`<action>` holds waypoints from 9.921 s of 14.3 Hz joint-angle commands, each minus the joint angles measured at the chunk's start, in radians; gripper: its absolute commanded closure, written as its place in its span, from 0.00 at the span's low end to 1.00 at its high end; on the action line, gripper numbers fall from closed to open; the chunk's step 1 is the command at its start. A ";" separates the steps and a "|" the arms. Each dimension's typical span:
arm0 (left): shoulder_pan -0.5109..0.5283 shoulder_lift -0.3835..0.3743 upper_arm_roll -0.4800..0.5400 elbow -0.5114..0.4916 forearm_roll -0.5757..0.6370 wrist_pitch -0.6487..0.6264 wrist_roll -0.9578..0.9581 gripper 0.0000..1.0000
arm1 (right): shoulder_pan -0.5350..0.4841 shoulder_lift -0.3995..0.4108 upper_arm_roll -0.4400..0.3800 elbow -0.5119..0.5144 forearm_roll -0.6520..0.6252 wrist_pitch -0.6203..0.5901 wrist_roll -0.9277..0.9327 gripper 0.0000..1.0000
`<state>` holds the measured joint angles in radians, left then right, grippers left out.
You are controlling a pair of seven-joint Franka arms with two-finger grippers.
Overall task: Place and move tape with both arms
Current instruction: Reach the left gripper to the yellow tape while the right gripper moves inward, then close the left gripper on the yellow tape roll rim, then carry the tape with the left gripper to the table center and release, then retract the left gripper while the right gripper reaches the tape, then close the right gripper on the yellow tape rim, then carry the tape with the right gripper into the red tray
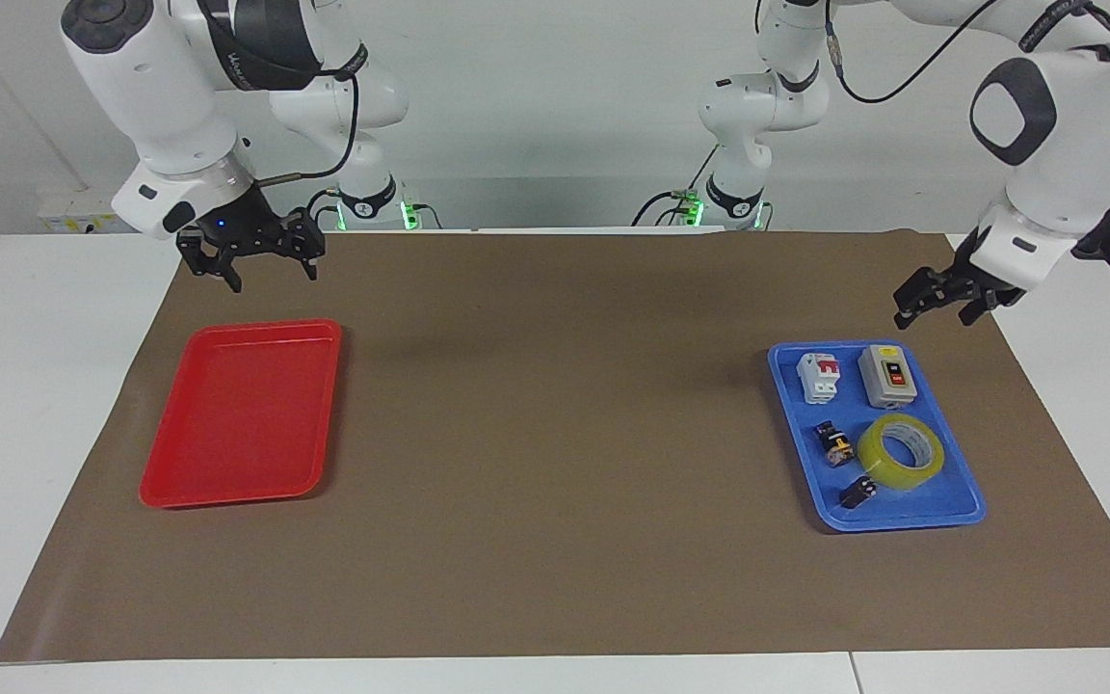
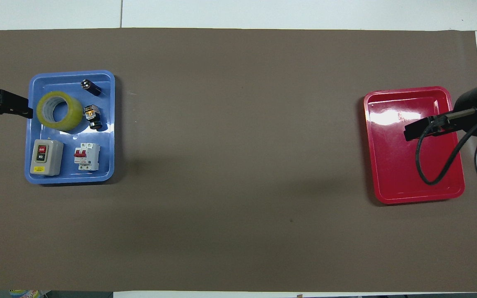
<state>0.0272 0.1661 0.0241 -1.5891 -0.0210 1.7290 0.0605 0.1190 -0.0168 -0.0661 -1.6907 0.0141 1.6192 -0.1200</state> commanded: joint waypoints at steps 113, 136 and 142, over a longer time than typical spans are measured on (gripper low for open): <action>-0.032 -0.209 -0.015 -0.058 0.004 -0.198 -0.019 0.00 | 0.401 0.373 0.014 -0.190 0.001 0.594 0.557 0.80; -0.030 -0.221 -0.016 -0.058 0.004 -0.181 0.007 0.00 | -0.318 0.216 0.000 -0.359 -0.020 0.597 -0.489 1.00; -0.030 -0.221 -0.016 -0.058 0.003 -0.181 0.007 0.00 | -0.323 0.255 0.000 -0.350 -0.040 0.637 -0.481 0.00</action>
<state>-0.0061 -0.0272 0.0080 -1.6165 0.0004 1.5330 0.0588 -0.1893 0.2480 -0.0821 -2.0401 -0.0178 2.2546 -0.5893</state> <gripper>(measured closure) 0.000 0.727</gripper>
